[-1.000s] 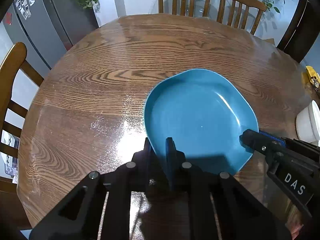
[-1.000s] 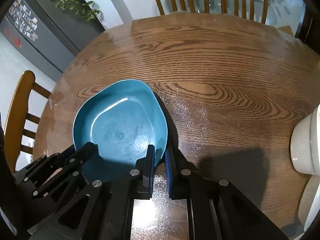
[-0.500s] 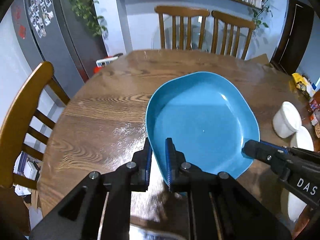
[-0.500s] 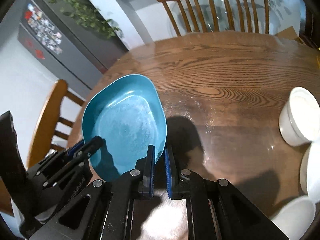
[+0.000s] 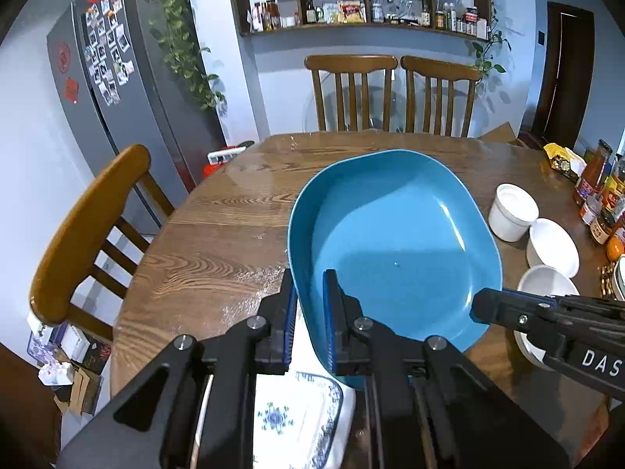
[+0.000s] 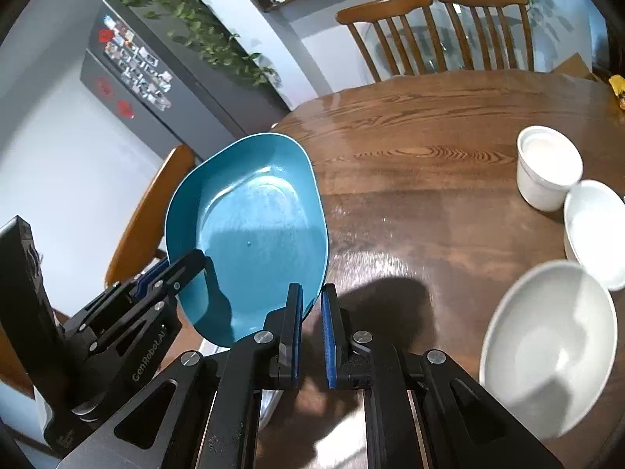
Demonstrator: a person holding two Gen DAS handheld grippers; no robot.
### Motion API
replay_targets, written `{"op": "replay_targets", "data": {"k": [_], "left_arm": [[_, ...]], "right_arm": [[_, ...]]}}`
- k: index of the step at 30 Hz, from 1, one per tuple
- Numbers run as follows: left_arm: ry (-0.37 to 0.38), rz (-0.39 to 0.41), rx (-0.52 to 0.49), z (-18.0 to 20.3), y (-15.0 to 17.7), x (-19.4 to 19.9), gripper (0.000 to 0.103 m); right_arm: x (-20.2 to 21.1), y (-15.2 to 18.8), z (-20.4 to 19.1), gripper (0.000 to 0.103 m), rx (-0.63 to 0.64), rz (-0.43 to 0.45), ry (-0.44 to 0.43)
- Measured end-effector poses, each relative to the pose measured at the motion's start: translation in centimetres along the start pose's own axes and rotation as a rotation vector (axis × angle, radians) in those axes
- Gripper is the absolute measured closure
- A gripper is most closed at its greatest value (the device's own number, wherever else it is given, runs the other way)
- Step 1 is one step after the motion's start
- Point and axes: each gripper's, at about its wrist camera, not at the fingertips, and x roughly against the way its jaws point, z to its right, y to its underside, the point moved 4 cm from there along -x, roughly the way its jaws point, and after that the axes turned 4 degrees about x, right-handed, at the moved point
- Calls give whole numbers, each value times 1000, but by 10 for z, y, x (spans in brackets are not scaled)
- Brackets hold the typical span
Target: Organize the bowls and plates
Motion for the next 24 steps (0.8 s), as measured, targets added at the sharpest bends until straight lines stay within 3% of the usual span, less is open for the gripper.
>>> {"op": "replay_targets", "data": {"k": [14,24], "left_arm": [[-37,39,19,5,29,43,92],[-88,19,65,-11,50,51,92]], "right_arm": [[34,41,-8,92,66,-3,-47],[30,58,-20,92,110,-47,-87]]}}
